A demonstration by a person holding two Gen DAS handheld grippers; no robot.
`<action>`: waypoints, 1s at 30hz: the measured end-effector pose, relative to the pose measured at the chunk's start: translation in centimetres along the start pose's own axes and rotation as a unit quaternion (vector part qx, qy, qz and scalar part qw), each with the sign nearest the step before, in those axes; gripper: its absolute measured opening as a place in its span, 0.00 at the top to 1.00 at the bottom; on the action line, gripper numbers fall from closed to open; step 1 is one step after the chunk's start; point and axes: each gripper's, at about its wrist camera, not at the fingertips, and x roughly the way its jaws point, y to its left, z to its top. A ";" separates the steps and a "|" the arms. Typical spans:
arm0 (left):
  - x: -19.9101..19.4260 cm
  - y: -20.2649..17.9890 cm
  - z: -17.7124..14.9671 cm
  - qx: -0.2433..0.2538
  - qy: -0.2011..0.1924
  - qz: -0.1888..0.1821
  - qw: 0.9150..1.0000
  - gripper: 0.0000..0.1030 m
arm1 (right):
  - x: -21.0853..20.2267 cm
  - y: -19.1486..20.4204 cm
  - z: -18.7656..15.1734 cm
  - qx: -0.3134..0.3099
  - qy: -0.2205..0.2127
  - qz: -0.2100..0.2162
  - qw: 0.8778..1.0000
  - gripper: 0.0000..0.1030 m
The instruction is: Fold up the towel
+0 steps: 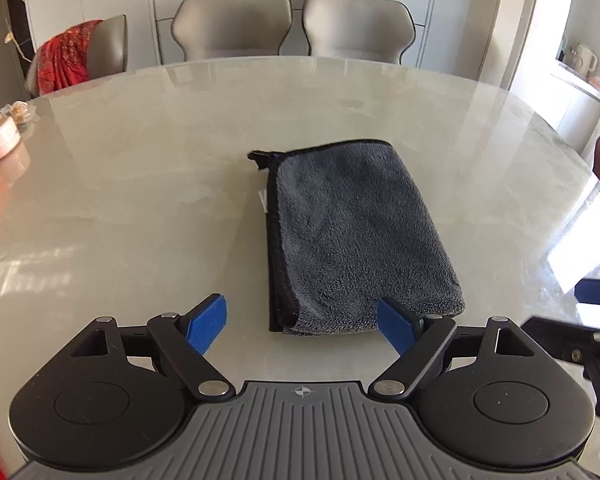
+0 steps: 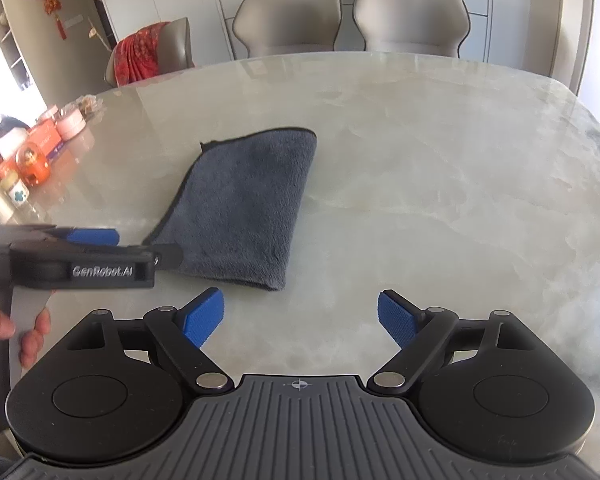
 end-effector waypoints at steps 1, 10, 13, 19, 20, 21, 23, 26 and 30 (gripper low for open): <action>-0.5 0.2 0.0 -0.008 -0.002 0.001 1.000 0.16 | -0.3 0.4 0.6 0.004 -0.002 -0.006 1.000 0.05; -4.6 1.9 -1.2 -0.031 -0.018 0.038 0.999 0.15 | -1.1 3.7 2.1 -0.028 0.020 -0.079 0.996 0.01; -5.8 2.3 -1.3 -0.040 -0.020 0.034 0.998 0.15 | -1.9 3.8 2.1 -0.011 0.022 -0.086 0.996 0.01; -7.0 1.9 -1.2 -0.031 -0.015 0.045 0.998 0.15 | -2.7 4.2 1.8 -0.007 0.026 -0.135 0.990 0.01; -7.2 1.9 -1.2 -0.031 -0.015 0.049 0.998 0.15 | -2.6 4.2 1.8 -0.001 0.031 -0.138 0.990 0.01; -7.2 1.9 -1.2 -0.032 -0.015 0.052 0.998 0.15 | -2.6 4.1 1.7 0.011 0.040 -0.135 0.990 0.01; -7.2 2.1 -1.2 -0.038 -0.012 0.056 0.998 0.15 | -2.9 3.9 1.3 0.034 0.045 -0.114 0.992 0.01; -7.4 2.6 -1.3 -0.050 -0.013 0.052 0.997 0.15 | -3.1 4.0 0.9 0.043 0.046 -0.110 0.992 0.01; -7.9 3.2 -1.4 -0.068 -0.018 0.041 0.997 0.15 | -3.3 4.1 0.5 0.050 0.051 -0.112 0.991 0.01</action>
